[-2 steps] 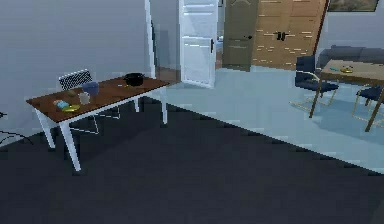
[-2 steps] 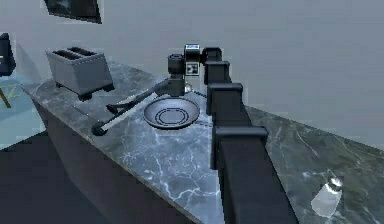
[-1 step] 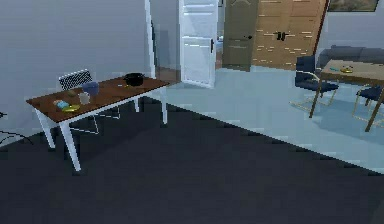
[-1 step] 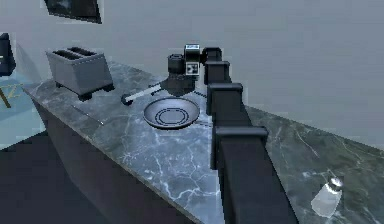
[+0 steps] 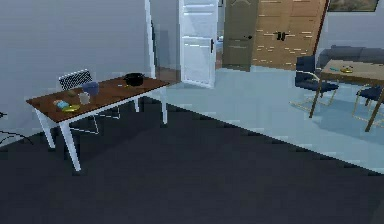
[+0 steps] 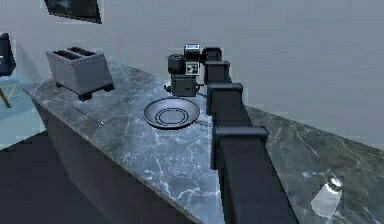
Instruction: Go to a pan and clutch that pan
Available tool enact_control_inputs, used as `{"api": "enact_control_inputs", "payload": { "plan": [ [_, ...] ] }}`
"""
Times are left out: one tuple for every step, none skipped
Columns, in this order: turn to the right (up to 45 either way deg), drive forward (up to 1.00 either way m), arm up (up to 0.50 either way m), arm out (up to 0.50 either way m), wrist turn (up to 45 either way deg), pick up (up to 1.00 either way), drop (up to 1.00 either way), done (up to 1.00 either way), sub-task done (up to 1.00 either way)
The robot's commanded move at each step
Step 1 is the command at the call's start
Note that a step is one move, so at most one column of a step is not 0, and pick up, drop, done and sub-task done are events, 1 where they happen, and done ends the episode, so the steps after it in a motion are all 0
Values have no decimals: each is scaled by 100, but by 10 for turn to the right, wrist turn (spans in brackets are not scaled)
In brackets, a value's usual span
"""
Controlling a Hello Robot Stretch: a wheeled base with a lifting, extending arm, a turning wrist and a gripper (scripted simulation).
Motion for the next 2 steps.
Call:
{"api": "enact_control_inputs", "payload": {
  "plan": [
    [0,0,0,0,450,0,0,0,0],
    [0,0,0,0,180,0,0,0,0]
  ]
}}
